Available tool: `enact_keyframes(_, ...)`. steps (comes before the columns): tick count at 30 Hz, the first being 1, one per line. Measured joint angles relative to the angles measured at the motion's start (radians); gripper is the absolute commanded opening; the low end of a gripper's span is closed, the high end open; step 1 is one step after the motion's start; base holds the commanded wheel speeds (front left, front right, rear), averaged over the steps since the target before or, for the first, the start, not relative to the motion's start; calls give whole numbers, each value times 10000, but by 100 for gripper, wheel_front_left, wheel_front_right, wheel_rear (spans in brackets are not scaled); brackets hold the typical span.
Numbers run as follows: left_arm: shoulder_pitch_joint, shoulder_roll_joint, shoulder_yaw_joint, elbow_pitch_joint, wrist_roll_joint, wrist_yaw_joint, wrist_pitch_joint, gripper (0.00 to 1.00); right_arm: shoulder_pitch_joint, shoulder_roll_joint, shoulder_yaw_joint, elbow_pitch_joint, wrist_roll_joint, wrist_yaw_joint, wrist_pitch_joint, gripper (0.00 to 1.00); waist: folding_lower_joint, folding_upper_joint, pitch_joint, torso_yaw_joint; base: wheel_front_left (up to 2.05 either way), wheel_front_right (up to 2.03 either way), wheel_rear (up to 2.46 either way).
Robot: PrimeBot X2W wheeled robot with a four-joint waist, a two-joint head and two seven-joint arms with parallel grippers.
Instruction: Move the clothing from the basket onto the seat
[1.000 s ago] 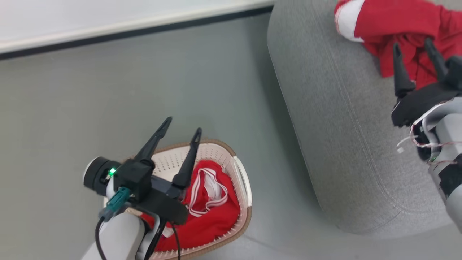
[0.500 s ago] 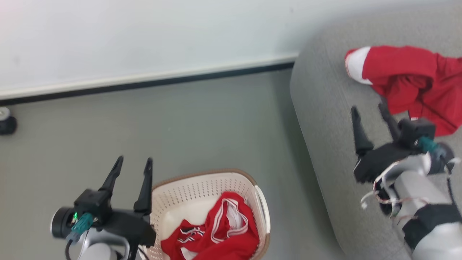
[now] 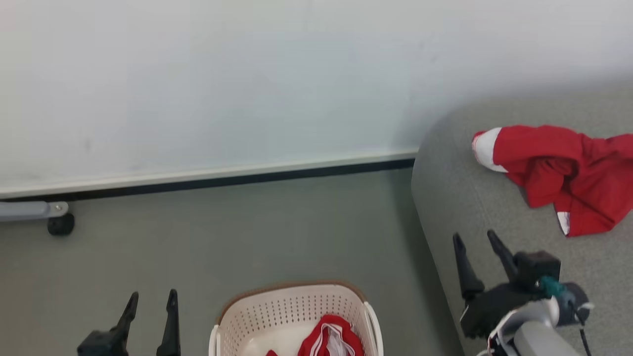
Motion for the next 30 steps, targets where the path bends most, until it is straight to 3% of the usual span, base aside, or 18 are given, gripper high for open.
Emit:
enact_keyframes(12,1683,-27,627,-1034,123,146,-2,100,2140,63,96,-2044,-500,-265,0,100,0,0,-1213,4,0,0,0)
enact_keyframes(30,2383,-236,997,-1755,370,182,-2,100,3297,44,-514,-3536,-959,-433,0,100,2,1,-1380,-100,0,0,0)
